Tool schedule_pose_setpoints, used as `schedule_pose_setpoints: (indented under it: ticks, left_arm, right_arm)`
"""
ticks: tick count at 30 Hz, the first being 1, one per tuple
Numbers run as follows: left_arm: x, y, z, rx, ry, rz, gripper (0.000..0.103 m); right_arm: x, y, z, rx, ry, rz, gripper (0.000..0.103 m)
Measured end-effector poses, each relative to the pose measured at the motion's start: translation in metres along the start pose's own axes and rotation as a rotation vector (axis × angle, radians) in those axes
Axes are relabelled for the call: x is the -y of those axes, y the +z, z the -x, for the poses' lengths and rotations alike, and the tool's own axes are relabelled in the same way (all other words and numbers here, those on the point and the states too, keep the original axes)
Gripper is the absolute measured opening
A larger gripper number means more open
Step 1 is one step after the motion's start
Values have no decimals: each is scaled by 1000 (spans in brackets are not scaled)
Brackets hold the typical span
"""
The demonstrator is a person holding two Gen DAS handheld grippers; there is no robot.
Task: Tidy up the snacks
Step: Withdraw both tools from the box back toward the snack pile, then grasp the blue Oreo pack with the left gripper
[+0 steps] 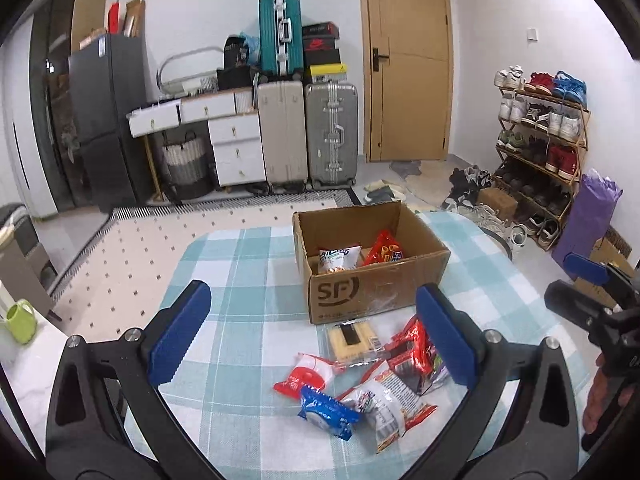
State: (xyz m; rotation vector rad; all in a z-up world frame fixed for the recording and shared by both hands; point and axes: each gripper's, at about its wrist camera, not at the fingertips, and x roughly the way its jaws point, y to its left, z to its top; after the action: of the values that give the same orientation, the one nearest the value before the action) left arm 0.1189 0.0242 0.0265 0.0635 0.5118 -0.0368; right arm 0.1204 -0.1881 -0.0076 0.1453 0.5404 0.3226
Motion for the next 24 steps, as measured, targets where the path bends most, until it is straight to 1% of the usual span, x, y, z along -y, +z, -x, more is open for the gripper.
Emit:
schedule_pose_setpoints:
  ticks: [3, 5, 7, 10, 12, 15, 20, 24]
  left_arm:
    - [4, -16, 11, 30, 15, -29, 102]
    - [3, -25, 14, 19, 1, -17, 102]
    - [0, -35, 16, 4, -32, 8, 102]
    - [-4, -50, 16, -16, -39, 25, 102]
    - [-7, -61, 15, -36, -39, 33, 102]
    - [-11, -77, 9, -64, -73, 43, 102]
    - [-17, -103, -4, -86, -81, 44, 102]
    - [-21, -121, -21, -123, -89, 59, 102]
  right_arm:
    - [-3, -14, 6, 0, -19, 17, 103]
    - [-10, -24, 11, -3, -48, 47, 103]
    - [-13, -33, 13, -1, -58, 61, 103]
    - [-13, -45, 17, 1, -67, 57, 103]
    - [-12, -52, 16, -3, -57, 42, 103]
    - [-12, -62, 17, -1, -60, 33, 103]
    - [-17, -79, 16, 5, -65, 58, 103]
    - [-21, -87, 12, 5, -56, 83, 103]
